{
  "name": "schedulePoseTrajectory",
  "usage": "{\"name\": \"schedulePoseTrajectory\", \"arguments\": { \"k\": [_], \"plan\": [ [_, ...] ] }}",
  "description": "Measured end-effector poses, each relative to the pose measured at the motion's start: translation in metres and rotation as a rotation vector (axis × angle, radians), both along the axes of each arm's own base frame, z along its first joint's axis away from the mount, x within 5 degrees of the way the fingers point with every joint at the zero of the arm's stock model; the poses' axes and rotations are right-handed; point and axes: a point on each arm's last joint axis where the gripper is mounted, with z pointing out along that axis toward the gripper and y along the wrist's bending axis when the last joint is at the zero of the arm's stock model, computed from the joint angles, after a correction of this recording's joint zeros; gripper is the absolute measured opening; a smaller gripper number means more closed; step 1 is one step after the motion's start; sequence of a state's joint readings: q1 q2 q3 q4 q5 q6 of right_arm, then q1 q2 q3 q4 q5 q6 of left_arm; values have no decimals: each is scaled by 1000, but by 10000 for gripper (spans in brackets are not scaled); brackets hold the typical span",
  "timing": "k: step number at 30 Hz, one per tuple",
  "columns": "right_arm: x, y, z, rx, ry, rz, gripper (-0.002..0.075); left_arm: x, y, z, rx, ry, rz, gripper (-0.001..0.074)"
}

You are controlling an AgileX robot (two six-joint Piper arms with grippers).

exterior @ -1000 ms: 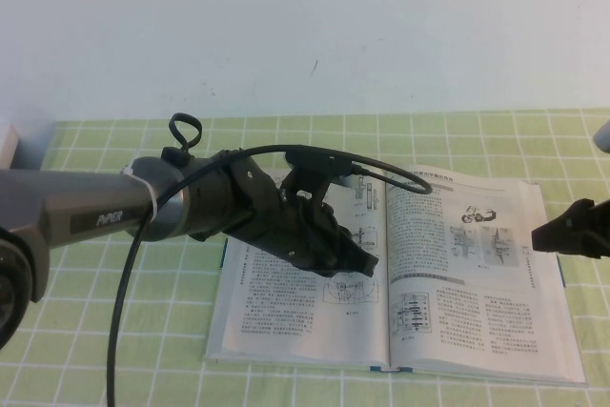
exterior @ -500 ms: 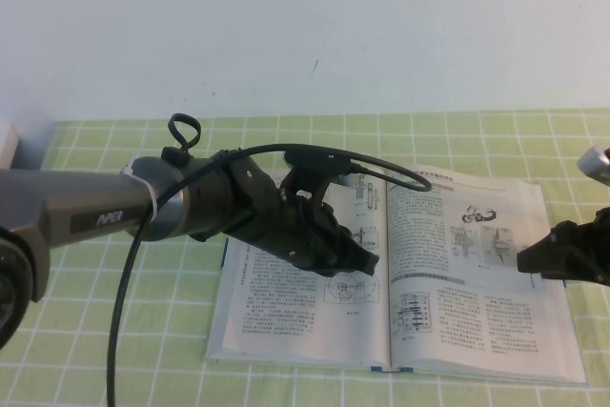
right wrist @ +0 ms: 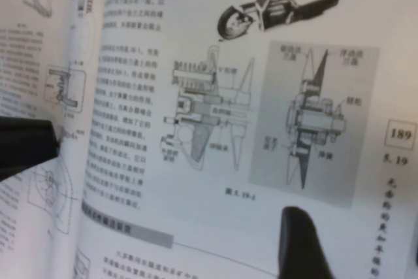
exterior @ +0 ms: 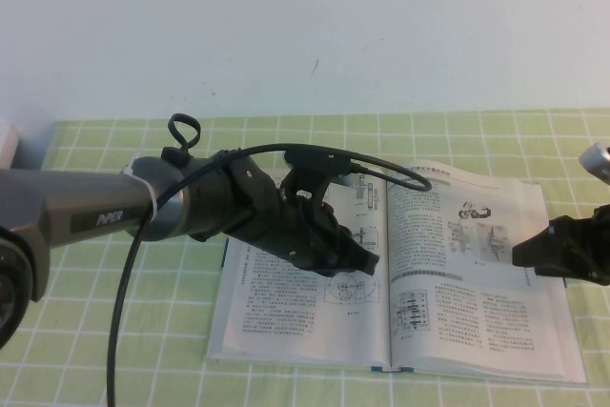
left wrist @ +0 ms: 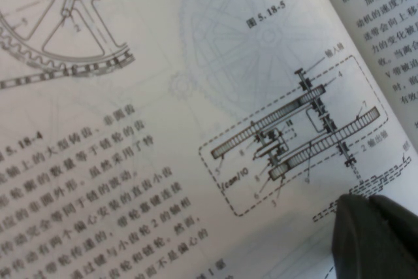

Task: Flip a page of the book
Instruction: Open the closed book

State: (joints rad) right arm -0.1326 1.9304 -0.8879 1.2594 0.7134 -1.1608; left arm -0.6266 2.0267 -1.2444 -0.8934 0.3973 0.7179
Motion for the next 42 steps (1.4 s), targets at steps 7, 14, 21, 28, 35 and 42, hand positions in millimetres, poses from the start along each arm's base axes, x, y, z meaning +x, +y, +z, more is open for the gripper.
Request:
{"name": "schedulePoseTrajectory", "arguments": {
  "k": [7,14,21,28,35,42],
  "plan": [
    [1,1,0,17,4,-9,365,0,0,0,-2,0,3,-4],
    [1,2,1,43,4,-22,365,0,0,0,-2,1,5,-4],
    [2,4,4,91,4,-41,365,0,0,0,-2,1,5,-4],
    [3,5,5,100,4,-46,365,0,0,0,-2,1,5,-4],
    [-1,4,2,74,44,-19,337,0,0,0,-4,3,8,-4],
    [-8,4,0,68,117,10,319,0,0,0,-7,5,11,-4]
  ]
}}
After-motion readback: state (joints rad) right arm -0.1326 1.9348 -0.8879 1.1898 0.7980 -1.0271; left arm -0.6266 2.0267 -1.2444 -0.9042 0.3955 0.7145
